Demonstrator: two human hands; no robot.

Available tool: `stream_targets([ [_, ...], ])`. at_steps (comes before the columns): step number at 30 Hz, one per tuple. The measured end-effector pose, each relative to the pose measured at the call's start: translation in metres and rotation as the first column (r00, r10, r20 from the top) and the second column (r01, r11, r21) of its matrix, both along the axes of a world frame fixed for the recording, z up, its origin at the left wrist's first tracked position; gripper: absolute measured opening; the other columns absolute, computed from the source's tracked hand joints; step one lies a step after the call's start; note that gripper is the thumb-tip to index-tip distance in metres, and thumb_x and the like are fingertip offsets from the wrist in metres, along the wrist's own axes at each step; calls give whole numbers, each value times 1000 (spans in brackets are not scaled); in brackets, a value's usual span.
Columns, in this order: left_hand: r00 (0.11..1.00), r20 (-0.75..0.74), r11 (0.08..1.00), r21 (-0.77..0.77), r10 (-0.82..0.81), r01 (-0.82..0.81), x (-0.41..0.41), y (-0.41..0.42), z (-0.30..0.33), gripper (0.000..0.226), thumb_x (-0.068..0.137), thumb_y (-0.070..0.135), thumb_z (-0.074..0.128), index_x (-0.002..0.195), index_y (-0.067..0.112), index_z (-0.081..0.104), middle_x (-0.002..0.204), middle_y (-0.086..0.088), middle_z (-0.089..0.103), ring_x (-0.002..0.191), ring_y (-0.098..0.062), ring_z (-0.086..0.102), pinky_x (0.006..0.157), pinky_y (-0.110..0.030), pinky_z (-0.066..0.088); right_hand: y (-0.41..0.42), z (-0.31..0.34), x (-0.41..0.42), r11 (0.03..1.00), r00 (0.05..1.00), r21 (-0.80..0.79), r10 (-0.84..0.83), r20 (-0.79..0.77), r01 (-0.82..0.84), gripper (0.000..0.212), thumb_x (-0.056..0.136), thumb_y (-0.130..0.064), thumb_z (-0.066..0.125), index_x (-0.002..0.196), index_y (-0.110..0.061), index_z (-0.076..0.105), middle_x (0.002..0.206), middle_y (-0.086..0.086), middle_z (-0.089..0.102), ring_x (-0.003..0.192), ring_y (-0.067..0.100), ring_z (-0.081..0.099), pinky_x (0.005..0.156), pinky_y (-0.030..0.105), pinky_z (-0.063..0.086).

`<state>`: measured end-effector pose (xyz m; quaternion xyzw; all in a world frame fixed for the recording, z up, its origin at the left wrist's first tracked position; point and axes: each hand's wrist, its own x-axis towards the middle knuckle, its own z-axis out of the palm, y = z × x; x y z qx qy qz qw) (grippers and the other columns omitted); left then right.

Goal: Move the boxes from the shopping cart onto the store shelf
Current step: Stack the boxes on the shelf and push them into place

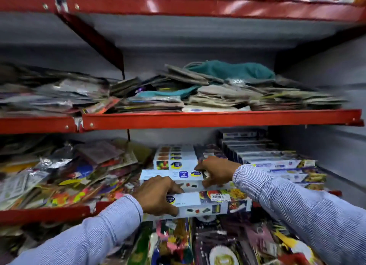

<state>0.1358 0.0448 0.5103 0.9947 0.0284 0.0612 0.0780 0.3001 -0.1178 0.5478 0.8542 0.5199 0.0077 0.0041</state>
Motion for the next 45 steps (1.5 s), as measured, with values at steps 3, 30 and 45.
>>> stream_targets([
  [3,1000,-8,1000,-1,0,0,25,9,10,58,63,47,81,119,39,69,102,12,76,86,-14,66,67,-26,45,12,4,27,998,997,15,-63,-40,63,55,88,-26,68,137,-9,52,136,13,60,118,31,60,98,39,49],
  [30,1000,2,995,-101,15,-15,134,62,3,54,68,37,89,117,30,68,130,1,69,115,-17,66,92,-42,58,61,-22,124,978,997,206,-29,-75,44,30,85,-7,66,114,-12,73,117,7,74,103,19,70,87,22,50],
  [45,948,318,992,123,-11,-30,145,63,-23,48,77,53,75,114,23,75,109,5,69,104,-18,57,87,-34,51,34,-47,112,941,989,331,-18,-148,67,34,101,-21,48,131,-12,62,128,8,69,106,18,69,88,19,46],
])
